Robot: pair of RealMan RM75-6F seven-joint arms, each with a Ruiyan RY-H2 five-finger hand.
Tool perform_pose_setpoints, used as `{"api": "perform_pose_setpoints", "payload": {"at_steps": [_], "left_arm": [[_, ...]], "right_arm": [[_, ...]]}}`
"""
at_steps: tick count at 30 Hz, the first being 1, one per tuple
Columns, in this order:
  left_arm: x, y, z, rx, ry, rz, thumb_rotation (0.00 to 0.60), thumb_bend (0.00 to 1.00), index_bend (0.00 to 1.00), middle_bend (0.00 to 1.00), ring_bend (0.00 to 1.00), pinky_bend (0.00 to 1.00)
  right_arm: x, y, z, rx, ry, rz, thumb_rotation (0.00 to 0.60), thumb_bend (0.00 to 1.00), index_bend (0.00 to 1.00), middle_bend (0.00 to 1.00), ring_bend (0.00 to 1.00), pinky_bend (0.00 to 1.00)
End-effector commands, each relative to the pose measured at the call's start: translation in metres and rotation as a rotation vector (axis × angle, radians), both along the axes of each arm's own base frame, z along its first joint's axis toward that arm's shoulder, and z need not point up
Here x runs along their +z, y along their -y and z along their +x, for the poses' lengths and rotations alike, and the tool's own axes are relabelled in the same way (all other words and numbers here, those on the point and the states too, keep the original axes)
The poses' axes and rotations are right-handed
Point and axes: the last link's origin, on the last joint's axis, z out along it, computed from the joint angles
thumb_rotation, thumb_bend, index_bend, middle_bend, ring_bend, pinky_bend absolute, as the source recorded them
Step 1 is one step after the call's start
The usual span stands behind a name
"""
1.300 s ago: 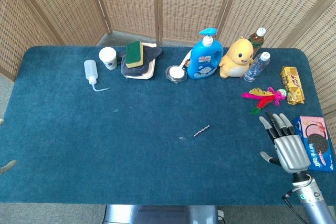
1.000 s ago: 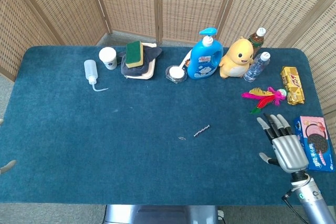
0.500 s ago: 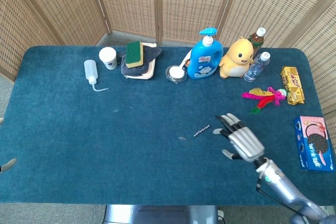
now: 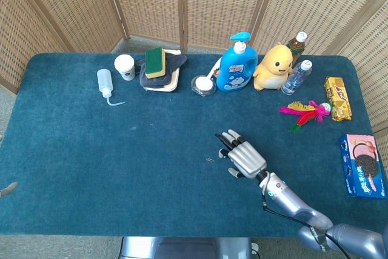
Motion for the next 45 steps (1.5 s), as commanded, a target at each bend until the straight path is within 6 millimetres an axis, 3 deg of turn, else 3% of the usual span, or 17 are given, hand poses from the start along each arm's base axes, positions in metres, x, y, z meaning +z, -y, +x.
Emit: {"api": "perform_pose_setpoints", "payload": {"at_steps": [1, 11, 45], "left_arm": [[-0.001, 0.000, 0.000, 0.001, 0.001, -0.003, 0.600, 0.22, 0.00, 0.00, 0.00, 0.00], [0.000, -0.003, -0.002, 0.006, 0.007, -0.004, 0.600, 0.22, 0.00, 0.00, 0.00, 0.00], [0.002, -0.004, -0.005, 0.019, 0.015, -0.002, 0.600, 0.22, 0.00, 0.00, 0.00, 0.00]], "right_arm": [[-0.003, 0.006, 0.005, -0.003, -0.002, -0.005, 0.600, 0.33, 0.37, 0.00, 0.00, 0.00], [-0.007, 0.016, 0.017, -0.004, -0.034, -0.014, 0.600, 0.34, 0.40, 0.00, 0.00, 0.00], [-0.025, 0.032, 0.018, 0.012, -0.113, -0.058, 0.600, 0.34, 0.42, 0.00, 0.00, 0.03]]}}
